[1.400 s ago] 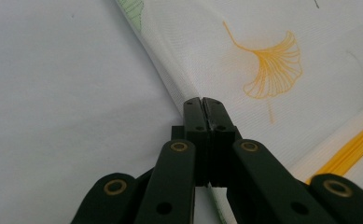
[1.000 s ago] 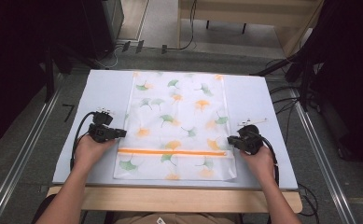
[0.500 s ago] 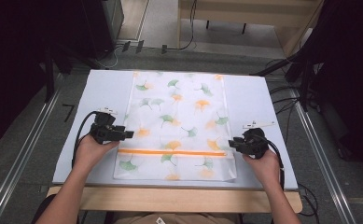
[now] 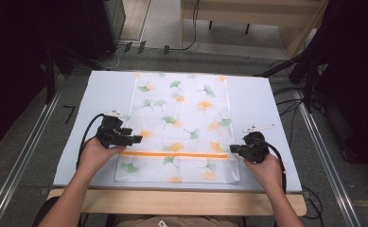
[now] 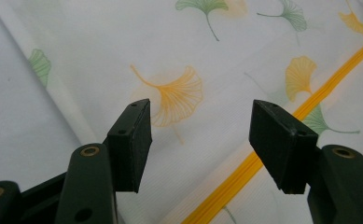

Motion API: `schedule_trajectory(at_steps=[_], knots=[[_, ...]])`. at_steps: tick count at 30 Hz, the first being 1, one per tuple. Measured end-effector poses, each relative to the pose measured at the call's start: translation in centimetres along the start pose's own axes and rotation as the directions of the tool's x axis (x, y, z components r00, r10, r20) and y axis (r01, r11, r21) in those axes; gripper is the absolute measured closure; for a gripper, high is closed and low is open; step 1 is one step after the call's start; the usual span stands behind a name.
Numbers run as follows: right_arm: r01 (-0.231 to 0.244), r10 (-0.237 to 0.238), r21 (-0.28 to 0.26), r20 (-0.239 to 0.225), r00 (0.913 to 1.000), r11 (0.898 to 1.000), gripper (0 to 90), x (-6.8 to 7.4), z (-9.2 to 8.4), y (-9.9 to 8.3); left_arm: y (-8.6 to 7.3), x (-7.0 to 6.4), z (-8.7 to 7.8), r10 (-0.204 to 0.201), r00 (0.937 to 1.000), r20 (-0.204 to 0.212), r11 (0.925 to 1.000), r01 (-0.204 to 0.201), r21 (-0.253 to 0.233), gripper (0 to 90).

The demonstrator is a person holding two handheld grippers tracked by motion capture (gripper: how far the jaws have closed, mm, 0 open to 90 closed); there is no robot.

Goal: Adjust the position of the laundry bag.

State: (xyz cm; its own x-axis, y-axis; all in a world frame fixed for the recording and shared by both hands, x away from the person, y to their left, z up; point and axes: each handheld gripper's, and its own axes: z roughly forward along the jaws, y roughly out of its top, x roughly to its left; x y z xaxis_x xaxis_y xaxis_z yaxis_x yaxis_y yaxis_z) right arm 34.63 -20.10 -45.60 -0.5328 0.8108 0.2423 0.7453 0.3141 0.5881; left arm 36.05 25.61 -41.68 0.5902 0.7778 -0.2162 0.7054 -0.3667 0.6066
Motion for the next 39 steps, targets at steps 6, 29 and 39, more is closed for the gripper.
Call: schedule_trajectory(at_steps=[6, 29, 39], knots=[[0.009, -0.008, 0.016, -0.015, 0.9998, 1.000, 90.0, 0.1, 0.4, 0.1, 0.1, -0.5, 0.1, 0.014, 0.9999, 0.007, 0.9999, -0.014, -0.001, 38.7], [0.029, -0.028, -0.008, 0.033, 0.9991, 1.000, 75.8, 0.4, -2.1, -1.2, 0.3, -1.7, 0.1, 0.042, 0.9986, 0.032, 0.9990, -0.041, -0.019, 38.1], [0.038, -0.038, 0.012, 0.043, 0.9983, 0.999, 69.8, -0.1, -2.1, -2.4, 0.7, -2.5, 0.5, 0.066, 0.9966, 0.049, 0.9977, -0.066, -0.018, 38.1]])
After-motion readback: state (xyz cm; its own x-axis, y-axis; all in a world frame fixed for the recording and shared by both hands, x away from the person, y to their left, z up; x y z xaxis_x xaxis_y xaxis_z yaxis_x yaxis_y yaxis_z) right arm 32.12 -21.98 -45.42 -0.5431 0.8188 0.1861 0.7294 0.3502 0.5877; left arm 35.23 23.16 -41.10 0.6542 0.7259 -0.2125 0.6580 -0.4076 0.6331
